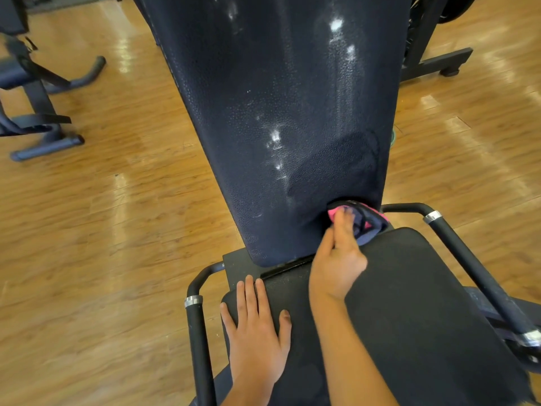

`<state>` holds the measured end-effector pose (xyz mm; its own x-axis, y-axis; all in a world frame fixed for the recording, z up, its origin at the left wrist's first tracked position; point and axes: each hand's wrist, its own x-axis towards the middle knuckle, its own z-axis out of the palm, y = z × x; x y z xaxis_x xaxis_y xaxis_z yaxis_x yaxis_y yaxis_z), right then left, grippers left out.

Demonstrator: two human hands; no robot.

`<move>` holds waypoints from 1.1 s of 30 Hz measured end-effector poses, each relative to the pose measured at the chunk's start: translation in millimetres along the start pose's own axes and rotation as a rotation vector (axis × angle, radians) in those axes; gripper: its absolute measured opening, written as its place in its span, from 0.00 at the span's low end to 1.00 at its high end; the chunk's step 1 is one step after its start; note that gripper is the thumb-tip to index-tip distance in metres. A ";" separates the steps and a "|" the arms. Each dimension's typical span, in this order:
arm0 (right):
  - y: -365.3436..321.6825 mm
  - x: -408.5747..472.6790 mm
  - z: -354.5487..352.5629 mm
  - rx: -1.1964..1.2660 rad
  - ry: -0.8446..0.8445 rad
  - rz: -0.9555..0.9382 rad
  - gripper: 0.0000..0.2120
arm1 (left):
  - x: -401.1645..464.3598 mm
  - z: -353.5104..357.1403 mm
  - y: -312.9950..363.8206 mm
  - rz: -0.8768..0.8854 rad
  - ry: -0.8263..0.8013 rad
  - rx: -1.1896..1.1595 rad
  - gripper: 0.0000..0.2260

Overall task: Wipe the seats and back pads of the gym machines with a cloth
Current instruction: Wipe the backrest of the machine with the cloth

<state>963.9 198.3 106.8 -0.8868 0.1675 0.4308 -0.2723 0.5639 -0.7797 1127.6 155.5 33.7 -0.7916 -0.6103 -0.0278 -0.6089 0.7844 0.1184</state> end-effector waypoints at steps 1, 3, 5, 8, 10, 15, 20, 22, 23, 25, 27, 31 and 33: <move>-0.5 -8.4 0.0 -0.029 -0.025 -0.044 0.16 | -0.1 0.0 -0.4 0.000 -0.001 0.000 0.33; 5.0 -21.8 -3.0 -0.098 -0.072 -0.166 0.14 | -0.9 0.4 -0.3 0.005 0.006 -0.004 0.33; 14.9 -30.6 -8.6 -0.161 -0.104 -0.301 0.13 | -1.8 0.7 -0.2 0.011 0.013 -0.006 0.33; 28.6 -33.8 -15.9 -0.215 -0.109 -0.415 0.16 | -1.5 0.4 -1.3 0.000 -0.008 -0.004 0.33; 30.7 -27.0 -23.0 -0.192 -0.061 -0.402 0.16 | -1.2 -0.5 -0.5 -0.006 -0.010 -0.007 0.33; 12.5 5.0 -37.1 0.015 0.067 -0.082 0.15 | -0.4 -0.9 -0.6 -0.004 -0.002 -0.016 0.33; 10.1 50.8 -38.8 0.277 0.333 0.520 0.16 | -0.2 -1.7 -0.6 -0.004 -0.006 -0.019 0.33; 11.2 53.5 -30.6 0.343 0.305 0.612 0.15 | -0.4 -1.4 -0.4 -0.006 -0.013 -0.022 0.33; 11.5 50.0 -23.3 0.355 0.264 0.632 0.14 | -0.8 -1.2 -0.5 -0.008 -0.019 -0.025 0.33; 7.5 38.5 -11.1 0.376 0.159 0.624 0.13 | -1.3 -1.2 -0.5 -0.007 -0.022 -0.024 0.33; 4.9 25.4 -4.3 0.387 0.110 0.591 0.13 | -1.6 -1.5 -0.4 -0.001 -0.015 -0.023 0.33; -9.1 -7.0 3.0 0.333 0.048 0.506 0.18 | -1.2 -2.1 -0.5 0.000 -0.018 -0.022 0.33; -16.4 -27.2 7.4 0.318 0.007 0.393 0.18 | -1.3 -1.9 -1.1 0.007 -0.010 -0.020 0.32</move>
<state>989.7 178.6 104.6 -0.9430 0.3233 0.0787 -0.0194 0.1829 -0.9829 1129.4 155.2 35.5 -0.7967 -0.6033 -0.0367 -0.6020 0.7865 0.1382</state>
